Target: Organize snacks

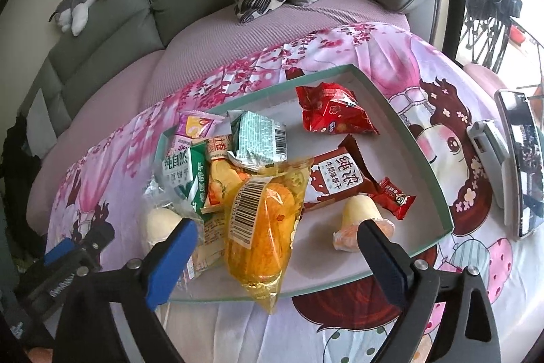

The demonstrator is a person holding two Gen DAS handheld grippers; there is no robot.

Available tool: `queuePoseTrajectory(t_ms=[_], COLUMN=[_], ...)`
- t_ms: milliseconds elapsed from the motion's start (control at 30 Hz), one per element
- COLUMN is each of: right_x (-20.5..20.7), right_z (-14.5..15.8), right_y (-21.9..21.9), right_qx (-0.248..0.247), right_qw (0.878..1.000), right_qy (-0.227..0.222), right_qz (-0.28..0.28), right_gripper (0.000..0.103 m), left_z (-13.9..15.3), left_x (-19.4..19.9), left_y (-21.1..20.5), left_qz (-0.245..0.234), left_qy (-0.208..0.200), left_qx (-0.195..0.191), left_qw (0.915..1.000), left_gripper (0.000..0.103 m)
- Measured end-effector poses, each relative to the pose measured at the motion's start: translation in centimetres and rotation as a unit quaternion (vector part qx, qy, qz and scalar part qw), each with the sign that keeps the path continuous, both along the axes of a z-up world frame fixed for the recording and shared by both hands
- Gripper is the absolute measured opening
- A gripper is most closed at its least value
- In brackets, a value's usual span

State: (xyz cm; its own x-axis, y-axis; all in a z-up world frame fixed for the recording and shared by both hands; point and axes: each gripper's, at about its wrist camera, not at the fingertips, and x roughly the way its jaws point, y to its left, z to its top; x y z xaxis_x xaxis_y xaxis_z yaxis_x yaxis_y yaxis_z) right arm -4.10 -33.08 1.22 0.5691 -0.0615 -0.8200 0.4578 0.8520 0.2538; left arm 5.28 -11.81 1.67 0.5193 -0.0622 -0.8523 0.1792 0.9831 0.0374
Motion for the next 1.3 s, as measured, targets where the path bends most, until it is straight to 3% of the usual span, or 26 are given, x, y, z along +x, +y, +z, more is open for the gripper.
queuePoseTrajectory(t_ms=[100, 500, 667, 867, 1300], right_x=[0.0, -0.8, -2.1, -3.5, -3.4], right_z=[-0.1, 1.0, 1.5, 0.8, -0.1], right_y=[0.0, 0.7, 2.7, 5.6, 7.5], right_qx=[0.001, -0.010, -0.024, -0.041, -0.056], right_qw=[1.000, 1.000, 1.000, 0.998, 0.996], right_qy=[0.000, -0.013, -0.015, 0.001, 0.018], right_qz=[-0.001, -0.004, 0.011, 0.040, 0.067], right_gripper=[0.103, 0.103, 0.103, 0.103, 0.103], left_z=[-0.2, 0.4, 1.0, -0.2, -0.7], left_x=[0.1, -0.6, -2.5, -4.9, -6.2], left_y=[0.0, 0.2, 1.0, 3.9, 6.6], left_qz=[0.000, -0.008, 0.006, 0.019, 0.039], left_qy=[0.002, 0.002, -0.013, 0.016, 0.023], left_qx=[-0.002, -0.006, 0.031, 0.035, 0.045], left_qw=[1.0000, 0.9999, 0.9994, 0.9991, 0.9979], left_gripper=[0.096, 0.096, 0.096, 0.096, 0.096])
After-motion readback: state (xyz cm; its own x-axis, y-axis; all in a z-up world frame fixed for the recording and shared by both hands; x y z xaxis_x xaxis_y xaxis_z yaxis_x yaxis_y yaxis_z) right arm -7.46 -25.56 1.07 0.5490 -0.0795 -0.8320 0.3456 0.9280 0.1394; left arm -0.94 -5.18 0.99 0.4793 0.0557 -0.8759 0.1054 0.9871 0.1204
